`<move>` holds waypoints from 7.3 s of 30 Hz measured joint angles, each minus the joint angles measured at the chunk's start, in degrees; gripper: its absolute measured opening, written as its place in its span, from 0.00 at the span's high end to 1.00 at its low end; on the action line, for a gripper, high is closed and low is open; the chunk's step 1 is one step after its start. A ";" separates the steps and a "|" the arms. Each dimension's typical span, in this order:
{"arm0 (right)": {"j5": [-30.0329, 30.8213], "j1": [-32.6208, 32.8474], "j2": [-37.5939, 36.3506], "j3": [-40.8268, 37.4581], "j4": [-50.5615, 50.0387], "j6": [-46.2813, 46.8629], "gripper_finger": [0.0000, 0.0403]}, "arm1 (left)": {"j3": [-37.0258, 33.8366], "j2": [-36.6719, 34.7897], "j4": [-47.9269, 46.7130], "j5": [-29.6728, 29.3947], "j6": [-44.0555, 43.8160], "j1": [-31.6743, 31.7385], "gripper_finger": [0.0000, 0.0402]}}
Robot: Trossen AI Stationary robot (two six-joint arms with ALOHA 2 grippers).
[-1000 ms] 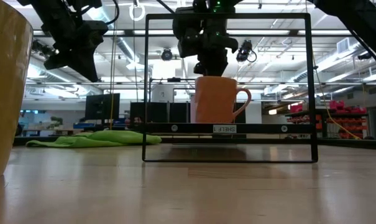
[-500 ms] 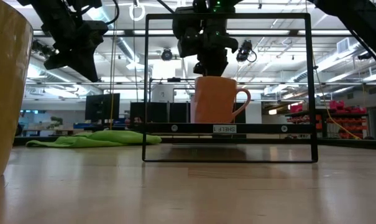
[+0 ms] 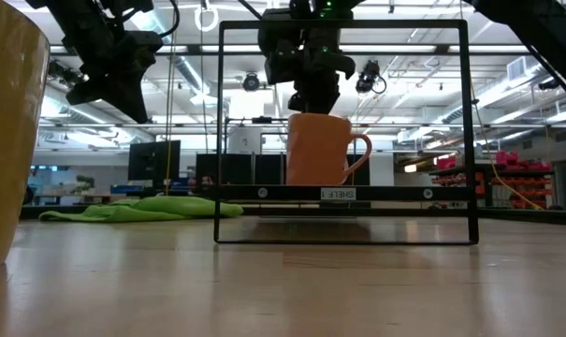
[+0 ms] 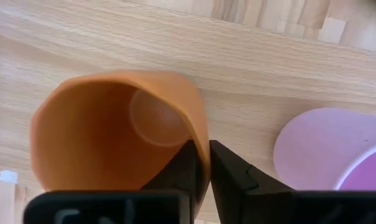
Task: Stack small to large cups/mugs on shelf
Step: Put the orange mug on the shelf, then adjust the pink mug on the shelf, then put the yellow mug on the shelf
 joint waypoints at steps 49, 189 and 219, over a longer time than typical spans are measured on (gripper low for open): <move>2.04 -0.67 -1.06 2.45 0.78 2.15 0.84 | 0.00 0.00 0.00 0.02 -0.66 0.01 0.91; -1.13 -21.11 -25.30 -44.61 44.62 47.54 1.00 | 0.00 0.02 6.45 -1.73 0.63 0.04 0.92; -0.32 -16.47 -48.78 -44.61 35.22 49.66 0.96 | 0.00 0.00 6.51 -2.62 3.48 0.02 0.94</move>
